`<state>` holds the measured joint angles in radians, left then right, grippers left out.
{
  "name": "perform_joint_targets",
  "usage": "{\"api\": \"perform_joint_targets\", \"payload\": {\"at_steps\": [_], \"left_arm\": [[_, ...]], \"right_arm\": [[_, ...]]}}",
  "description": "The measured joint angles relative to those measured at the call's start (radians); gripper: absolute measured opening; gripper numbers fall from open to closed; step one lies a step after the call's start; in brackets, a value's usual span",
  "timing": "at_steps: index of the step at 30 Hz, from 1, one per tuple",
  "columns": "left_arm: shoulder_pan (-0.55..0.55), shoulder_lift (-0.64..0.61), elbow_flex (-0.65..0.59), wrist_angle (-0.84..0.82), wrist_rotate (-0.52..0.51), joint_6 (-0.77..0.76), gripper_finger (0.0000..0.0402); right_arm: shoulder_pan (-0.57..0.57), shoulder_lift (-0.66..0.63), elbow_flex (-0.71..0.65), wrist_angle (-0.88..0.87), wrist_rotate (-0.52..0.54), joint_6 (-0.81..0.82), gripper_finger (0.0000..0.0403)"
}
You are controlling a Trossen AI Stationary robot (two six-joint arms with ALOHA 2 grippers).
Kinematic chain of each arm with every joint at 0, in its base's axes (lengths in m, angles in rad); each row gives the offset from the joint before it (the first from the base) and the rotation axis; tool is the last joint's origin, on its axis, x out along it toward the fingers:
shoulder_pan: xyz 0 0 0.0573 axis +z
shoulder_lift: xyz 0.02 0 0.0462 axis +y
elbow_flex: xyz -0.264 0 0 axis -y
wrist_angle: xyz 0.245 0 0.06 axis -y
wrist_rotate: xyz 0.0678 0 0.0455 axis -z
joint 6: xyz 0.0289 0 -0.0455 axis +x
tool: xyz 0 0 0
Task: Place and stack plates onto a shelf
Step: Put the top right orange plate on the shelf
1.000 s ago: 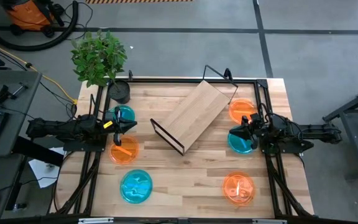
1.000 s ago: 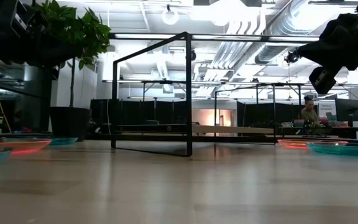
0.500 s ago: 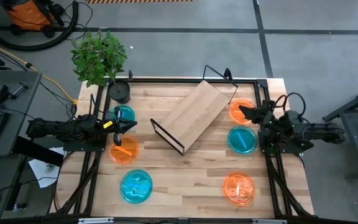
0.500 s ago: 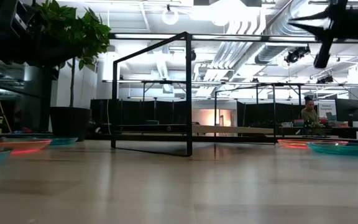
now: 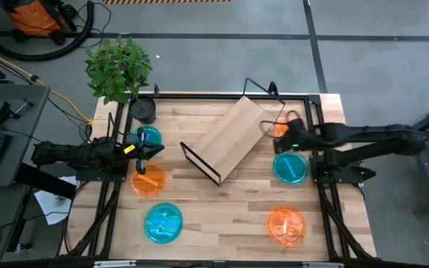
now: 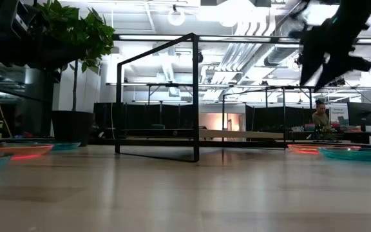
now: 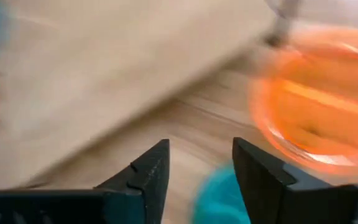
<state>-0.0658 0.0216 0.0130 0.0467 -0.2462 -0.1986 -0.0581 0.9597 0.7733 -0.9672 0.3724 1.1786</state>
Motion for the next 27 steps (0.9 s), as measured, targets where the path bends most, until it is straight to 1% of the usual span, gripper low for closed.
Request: {"api": "perform_joint_targets", "payload": {"at_steps": [2,5,7,10,15,20,27], "left_arm": [[0.000,0.000,0.000,0.000,0.000,0.000,0.0001],[0.000,0.000,0.000,0.000,0.000,0.000,0.0001],[0.000,0.000,0.000,0.001,0.000,0.000,0.0001],[0.000,0.000,0.000,0.001,0.000,0.000,0.0001],[0.000,0.000,0.000,0.001,0.000,0.000,0.0001],[0.000,0.000,0.000,0.001,0.000,0.000,0.0001],[0.000,0.000,0.000,0.001,0.000,0.000,0.0001]], "right_arm": [[-0.029,0.114,0.002,-0.003,-0.022,0.046,0.0162],[-0.080,0.260,0.002,0.013,-0.087,0.060,0.0163],[-0.115,0.339,0.002,0.024,-0.123,0.044,0.0163],[-0.161,0.424,0.002,0.042,-0.137,-0.002,0.0163],[-0.222,0.495,0.004,0.085,-0.130,-0.110,0.0163],[-0.265,0.531,0.004,0.114,-0.064,-0.164,0.0163],[-0.320,0.585,0.004,0.157,-0.076,-0.258,0.0163]]}}
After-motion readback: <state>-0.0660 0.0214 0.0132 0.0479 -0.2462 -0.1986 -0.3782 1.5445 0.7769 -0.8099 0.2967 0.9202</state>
